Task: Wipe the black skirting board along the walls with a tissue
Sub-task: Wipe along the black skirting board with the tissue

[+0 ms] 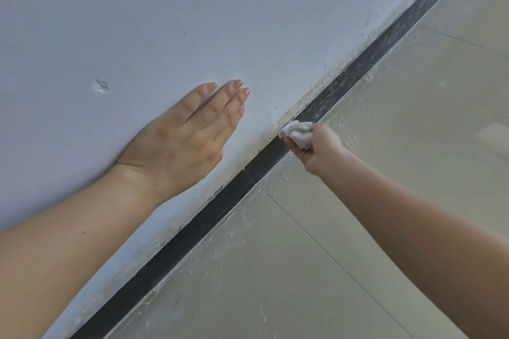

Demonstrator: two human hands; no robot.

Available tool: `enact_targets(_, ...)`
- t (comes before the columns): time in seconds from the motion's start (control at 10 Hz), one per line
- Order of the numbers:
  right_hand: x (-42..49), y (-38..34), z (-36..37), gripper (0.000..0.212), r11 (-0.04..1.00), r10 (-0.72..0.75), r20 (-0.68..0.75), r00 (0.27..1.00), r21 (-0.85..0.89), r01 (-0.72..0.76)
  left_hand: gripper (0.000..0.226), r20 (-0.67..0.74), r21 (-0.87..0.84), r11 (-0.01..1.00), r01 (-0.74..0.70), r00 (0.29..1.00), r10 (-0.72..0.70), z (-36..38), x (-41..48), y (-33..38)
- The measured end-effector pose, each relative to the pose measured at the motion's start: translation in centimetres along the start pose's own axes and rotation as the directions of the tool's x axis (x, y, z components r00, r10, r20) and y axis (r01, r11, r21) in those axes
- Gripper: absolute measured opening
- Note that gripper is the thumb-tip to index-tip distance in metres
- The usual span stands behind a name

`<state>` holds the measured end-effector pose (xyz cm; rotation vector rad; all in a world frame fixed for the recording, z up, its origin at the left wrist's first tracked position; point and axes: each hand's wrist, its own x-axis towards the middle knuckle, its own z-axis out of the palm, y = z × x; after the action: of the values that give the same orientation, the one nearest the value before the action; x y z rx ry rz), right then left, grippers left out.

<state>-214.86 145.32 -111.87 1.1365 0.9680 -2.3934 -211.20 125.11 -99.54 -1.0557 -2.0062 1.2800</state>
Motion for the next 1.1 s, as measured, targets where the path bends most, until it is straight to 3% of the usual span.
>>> enact_targets(0.1,-0.2,-2.5,-1.4,0.028,0.987,-0.077,-0.067,0.995,0.135,0.086,0.057,0.012,0.005,1.0,-0.005,1.0,0.005,-0.1,0.0,0.0)
enact_targets(0.2,-1.1,0.2,-2.2,0.022,0.999,0.023,-0.042,0.999,-0.035,-0.025,0.057,0.023,0.007,1.0,-0.01,1.0,0.01,-0.2,0.0,0.0)
enact_targets(0.3,-2.5,5.6,-2.1,0.024,0.956,0.212,0.012,0.977,-0.209,-0.205,0.058,0.021,-0.002,1.0,-0.009,1.0,0.01,-0.2,0.0,-0.1)
enact_targets(0.4,-3.7,8.8,-0.8,0.023,0.917,0.333,0.048,0.942,-0.247,-0.312,0.058,0.021,-0.008,1.0,-0.01,1.0,0.01,-0.2,-0.1,-0.1)
enact_targets(0.5,-3.1,6.8,1.1,0.023,0.928,0.288,0.06,0.956,-0.264,-0.263,0.058,0.021,0.003,1.0,-0.019,1.0,0.019,-0.2,0.0,-0.1)
enact_targets(0.7,-2.0,-2.3,2.2,0.028,0.921,0.096,-0.072,0.993,-0.371,-0.116,0.061,0.081,-0.056,0.998,-0.035,0.996,0.039,-0.3,-0.2,0.1)
enact_targets(0.8,-1.1,-4.6,1.0,0.018,0.995,-0.032,-0.201,0.979,-0.102,0.011,0.061,0.086,-0.08,0.996,-0.038,0.995,0.045,-0.6,-0.3,-0.6)
enact_targets(0.9,-1.6,-2.8,-0.5,0.01,1.0,0.024,-0.312,0.95,0.021,-0.019,0.061,0.112,-0.084,0.993,-0.085,0.989,0.094,-1.0,-0.4,-0.8)
enact_targets(1.0,-3.4,2.9,0.2,0.015,0.941,0.21,-0.128,0.969,-0.244,-0.236,0.062,0.09,-0.043,0.994,-0.098,0.991,0.101,-0.5,-0.7,-0.3)
enact_targets(1.1,-3.5,5.4,3.0,0.015,0.852,0.263,-0.066,0.963,-0.452,-0.263,0.061,0.046,-0.043,0.996,-0.072,0.996,0.074,0.3,-0.7,0.4)
